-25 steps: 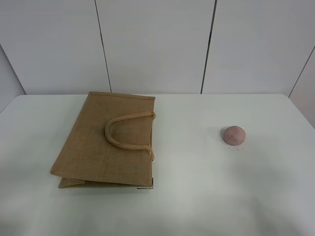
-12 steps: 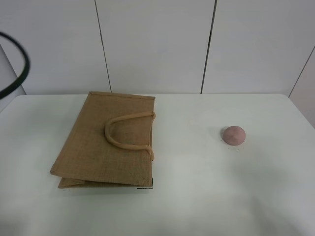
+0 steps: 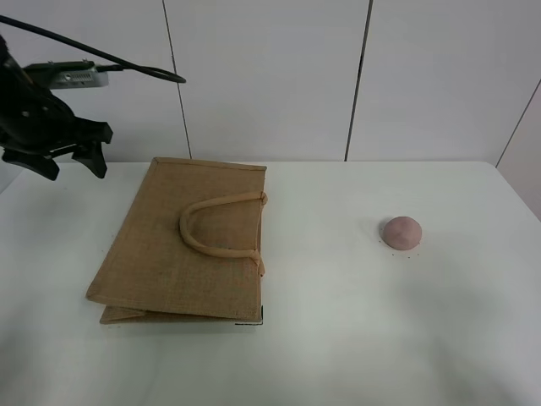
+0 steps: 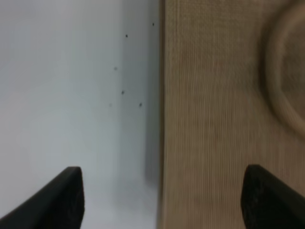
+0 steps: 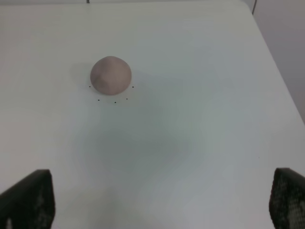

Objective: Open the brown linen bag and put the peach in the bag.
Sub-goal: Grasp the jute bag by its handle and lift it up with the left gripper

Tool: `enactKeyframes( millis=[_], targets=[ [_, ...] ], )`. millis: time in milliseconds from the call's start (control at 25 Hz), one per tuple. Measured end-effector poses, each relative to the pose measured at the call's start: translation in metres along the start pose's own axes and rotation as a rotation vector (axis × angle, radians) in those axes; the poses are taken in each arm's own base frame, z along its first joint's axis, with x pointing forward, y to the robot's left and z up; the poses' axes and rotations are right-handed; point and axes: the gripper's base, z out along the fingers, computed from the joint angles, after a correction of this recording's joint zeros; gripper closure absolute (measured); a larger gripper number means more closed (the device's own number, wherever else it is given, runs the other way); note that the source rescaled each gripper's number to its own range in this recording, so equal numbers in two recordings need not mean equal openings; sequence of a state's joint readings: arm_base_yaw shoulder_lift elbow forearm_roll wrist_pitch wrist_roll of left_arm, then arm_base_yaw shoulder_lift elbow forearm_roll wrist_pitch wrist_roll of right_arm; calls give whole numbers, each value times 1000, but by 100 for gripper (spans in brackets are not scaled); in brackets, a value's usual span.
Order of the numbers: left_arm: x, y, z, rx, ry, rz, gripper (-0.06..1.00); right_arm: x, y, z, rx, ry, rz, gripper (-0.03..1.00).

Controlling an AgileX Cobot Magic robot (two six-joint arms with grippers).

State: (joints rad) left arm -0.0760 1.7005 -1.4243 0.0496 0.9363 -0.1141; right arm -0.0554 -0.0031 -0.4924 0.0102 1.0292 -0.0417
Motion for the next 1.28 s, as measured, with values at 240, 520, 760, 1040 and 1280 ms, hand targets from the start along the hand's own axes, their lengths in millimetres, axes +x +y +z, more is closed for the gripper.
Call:
enactKeyframes(
  millis=[240, 520, 760, 1040, 1280],
  targets=[
    [-24, -44, 52, 13, 81, 20, -6, 0, 0, 0, 0, 0, 0, -3],
    [-32, -111, 83, 47, 102, 99, -6, 0, 0, 0, 0, 0, 0, -3],
    [-33, -121, 119, 34, 158, 106, -6, 0, 0, 0, 0, 0, 0, -3],
    [-30, -122, 145, 30, 191, 101, -6, 0, 0, 0, 0, 0, 0, -3],
    [-23, -124, 172, 25, 242, 95, -6, 0, 0, 0, 0, 0, 0, -3]
  ],
)
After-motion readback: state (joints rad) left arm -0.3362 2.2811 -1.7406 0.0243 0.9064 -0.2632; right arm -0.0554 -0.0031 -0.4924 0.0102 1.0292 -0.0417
